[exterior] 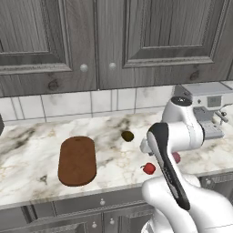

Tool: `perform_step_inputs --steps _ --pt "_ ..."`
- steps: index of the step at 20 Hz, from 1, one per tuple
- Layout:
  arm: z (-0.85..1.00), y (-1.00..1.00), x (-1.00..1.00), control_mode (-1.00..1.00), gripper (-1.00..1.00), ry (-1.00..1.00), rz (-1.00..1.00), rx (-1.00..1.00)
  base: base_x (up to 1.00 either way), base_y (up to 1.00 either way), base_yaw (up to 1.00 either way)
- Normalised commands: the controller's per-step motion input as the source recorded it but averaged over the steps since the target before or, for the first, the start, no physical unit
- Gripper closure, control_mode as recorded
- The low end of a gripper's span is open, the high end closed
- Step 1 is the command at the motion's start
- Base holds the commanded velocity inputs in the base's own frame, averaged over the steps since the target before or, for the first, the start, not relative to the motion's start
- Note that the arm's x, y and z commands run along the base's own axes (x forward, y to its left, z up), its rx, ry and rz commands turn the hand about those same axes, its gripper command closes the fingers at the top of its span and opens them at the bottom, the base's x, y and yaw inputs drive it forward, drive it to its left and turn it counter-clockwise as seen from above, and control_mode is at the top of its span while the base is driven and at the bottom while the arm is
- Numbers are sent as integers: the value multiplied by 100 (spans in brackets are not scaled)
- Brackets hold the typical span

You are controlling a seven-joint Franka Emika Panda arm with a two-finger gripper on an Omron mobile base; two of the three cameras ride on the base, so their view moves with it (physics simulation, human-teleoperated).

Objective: Place the avocado, onion, tomato, and bell pepper on the cutting board.

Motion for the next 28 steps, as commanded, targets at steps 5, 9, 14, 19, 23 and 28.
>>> perform_step_inputs --steps 5,9,14,19,23,28 --pt "-35 0 35 -100 -100 5 3 0 0 0 0" --pt "-43 0 32 -100 -100 5 2 0 0 0 0" --pt "-40 0 19 -100 -100 2 1 0 0 0 0" --pt "-31 0 21 -100 -100 1 1 0 0 0 0" --pt "-30 0 17 -100 -100 2 2 0 0 0 0" --pt "-30 0 11 -100 -100 3 0 0 0 0 0"
